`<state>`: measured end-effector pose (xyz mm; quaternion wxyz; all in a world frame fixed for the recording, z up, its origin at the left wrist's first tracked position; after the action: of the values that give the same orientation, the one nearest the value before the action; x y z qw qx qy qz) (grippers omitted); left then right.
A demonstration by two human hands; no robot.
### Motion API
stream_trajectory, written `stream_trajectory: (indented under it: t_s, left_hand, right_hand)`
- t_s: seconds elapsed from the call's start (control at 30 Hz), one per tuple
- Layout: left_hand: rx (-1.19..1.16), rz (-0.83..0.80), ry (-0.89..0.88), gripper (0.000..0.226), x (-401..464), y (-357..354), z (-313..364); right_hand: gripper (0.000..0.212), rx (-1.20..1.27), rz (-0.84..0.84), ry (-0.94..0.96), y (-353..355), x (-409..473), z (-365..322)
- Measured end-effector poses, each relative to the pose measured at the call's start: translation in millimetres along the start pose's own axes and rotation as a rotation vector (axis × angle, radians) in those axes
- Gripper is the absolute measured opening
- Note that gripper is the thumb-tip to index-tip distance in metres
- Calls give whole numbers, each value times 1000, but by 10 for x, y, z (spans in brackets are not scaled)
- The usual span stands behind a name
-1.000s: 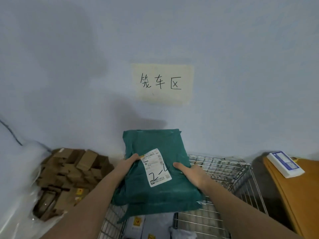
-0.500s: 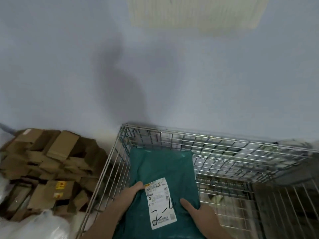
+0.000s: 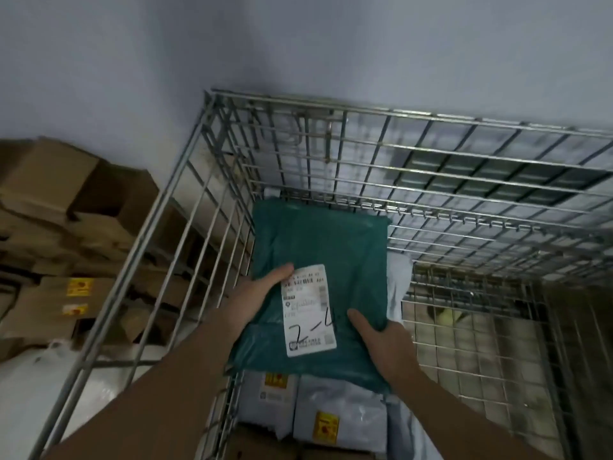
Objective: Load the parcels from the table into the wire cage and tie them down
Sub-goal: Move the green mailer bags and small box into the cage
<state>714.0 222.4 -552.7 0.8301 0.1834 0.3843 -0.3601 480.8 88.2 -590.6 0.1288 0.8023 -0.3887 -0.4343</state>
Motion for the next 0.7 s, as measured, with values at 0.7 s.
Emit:
stream_trajectory:
  t_s: [0.7]
  left_hand:
    - [1086,208,-526,62,-44,-163,333]
  right_hand:
    - [111,-300,-202,-80,-271,244,-361]
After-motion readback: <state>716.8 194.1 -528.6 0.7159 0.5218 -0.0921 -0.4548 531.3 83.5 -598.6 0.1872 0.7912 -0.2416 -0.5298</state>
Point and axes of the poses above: each hand's wrist, its own x-axis towards the middle knuckle, its own y-axis out of the back of the hand, z = x × y, the point moved 8 cm from there along x, towards the middle knuckle, and after that the axes turned 6 degrees about -x, right-handed, at the moved point
